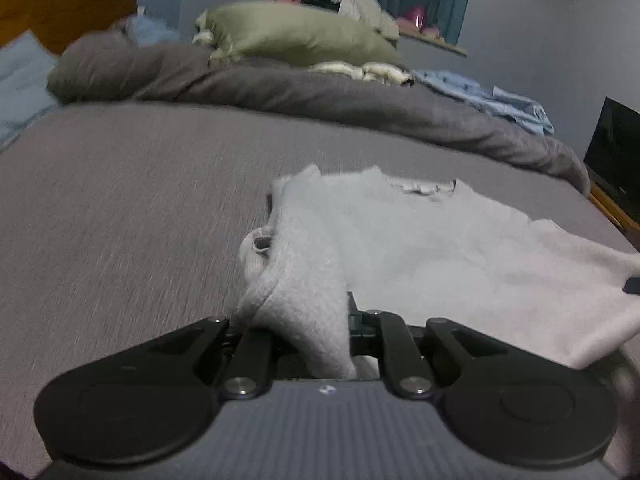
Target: Fold small clothes
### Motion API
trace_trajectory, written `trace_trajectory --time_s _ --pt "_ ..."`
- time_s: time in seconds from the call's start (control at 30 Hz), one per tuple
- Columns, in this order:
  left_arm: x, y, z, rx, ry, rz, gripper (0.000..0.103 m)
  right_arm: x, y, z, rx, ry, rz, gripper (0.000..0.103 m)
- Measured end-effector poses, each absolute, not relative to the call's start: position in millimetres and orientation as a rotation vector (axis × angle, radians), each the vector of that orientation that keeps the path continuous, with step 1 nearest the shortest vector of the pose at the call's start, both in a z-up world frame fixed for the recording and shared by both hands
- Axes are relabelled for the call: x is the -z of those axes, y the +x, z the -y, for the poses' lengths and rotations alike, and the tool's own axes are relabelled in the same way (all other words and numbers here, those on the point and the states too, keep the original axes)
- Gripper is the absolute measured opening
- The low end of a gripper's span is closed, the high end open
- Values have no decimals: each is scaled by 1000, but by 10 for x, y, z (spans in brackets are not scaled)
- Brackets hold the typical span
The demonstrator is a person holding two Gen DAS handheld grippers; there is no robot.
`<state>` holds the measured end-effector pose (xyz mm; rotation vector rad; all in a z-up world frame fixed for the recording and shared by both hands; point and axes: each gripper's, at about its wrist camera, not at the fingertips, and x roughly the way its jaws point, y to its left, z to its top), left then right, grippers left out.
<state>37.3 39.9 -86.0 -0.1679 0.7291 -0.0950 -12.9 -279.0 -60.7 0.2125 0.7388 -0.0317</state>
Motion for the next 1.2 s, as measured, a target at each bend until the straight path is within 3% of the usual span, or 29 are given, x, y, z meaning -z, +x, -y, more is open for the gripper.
trace_trajectory --time_s 0.17,0.4,0.47,0.5,0.53,0.57,0.6,0.67,0.83,1.03,1.2 --pt "825 -301 -539 110 -166 -793 8 498 -641 2639 40 181 -773 17" --pt "982 -607 -665 144 -111 -866 11 918 -1540 2617 116 314 -746 19" --pt "1061 -607 -654 126 -83 -904 26 1052 -1610 2591 155 324 -728 26" --pt "1093 -621 -679 93 -73 -930 47 1099 -1643 2585 184 333 -720 40" --pt "1101 -638 -721 58 -69 -940 65 1134 -1705 2600 213 354 -710 43" --pt "1078 -660 -776 13 -65 -935 69 1156 -1750 2629 238 384 -700 55" --pt "1035 -666 -827 -28 -61 -920 70 1161 -1812 2672 288 414 -686 68" --pt "960 -680 -928 -95 -60 -898 70 1161 -1956 2784 411 483 -665 73" --pt "722 -743 -777 -131 -18 -740 71 984 -2042 2619 423 325 -608 73" --pt "643 -765 14 224 83 -661 71 949 -1880 1796 129 126 -580 70" --pt "944 -835 433 341 227 -741 71 1071 -1711 1356 -31 9 -617 63"
